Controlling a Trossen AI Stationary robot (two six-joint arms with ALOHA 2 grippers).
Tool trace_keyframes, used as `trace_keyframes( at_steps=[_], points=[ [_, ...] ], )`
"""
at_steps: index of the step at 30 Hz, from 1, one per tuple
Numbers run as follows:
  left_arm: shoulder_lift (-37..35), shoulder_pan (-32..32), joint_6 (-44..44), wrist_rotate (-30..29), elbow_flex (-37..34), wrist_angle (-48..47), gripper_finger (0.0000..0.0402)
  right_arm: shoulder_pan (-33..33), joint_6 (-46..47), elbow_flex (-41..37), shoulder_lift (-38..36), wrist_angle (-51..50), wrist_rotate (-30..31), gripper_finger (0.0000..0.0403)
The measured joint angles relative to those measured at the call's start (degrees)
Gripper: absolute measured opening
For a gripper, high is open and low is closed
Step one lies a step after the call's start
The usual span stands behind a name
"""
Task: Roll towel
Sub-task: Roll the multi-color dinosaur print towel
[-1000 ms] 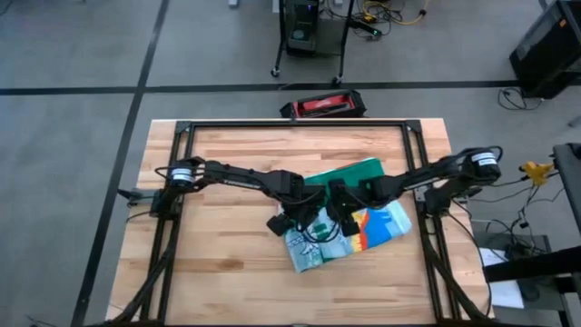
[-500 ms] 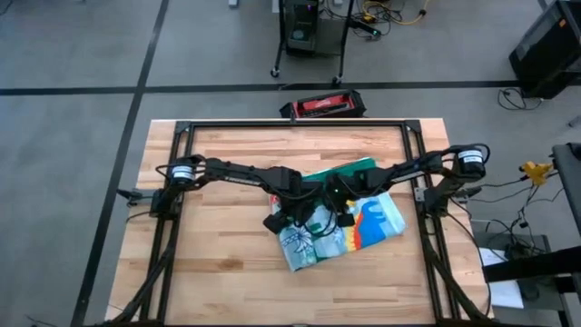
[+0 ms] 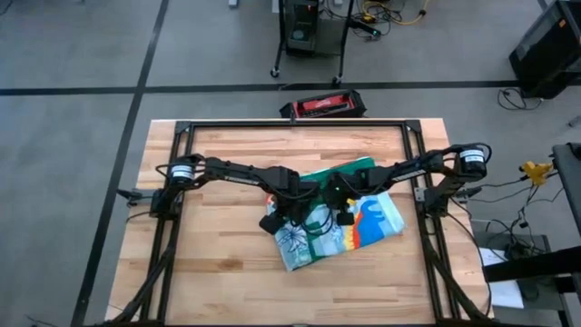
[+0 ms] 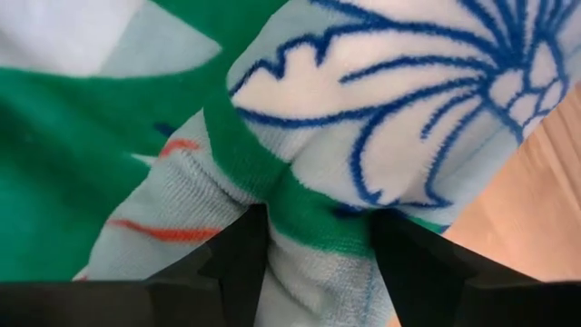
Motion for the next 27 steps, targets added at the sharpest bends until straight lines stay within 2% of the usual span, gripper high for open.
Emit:
trace_keyframes(
  at_steps=[7,21,27],
  points=[
    [0.07,1.03,-0.07,0.64,-0.33,0.78,0.0169,0.99,0.85,-0.96,-1.01,1.25,1.06,0.0000],
    [-3.98,1.26,1.27,-2.37,-0.67,6.22,0.0162,5.28,-2.37,-1.53,-17.91,-0.46,6.16,0.0000],
    [-4.46,1.28,2.30,-2.36,-1.66,8.38,0.0159,6.63,-1.47,-1.71,-20.68,-0.14,5.87,0.0000]
  ],
)
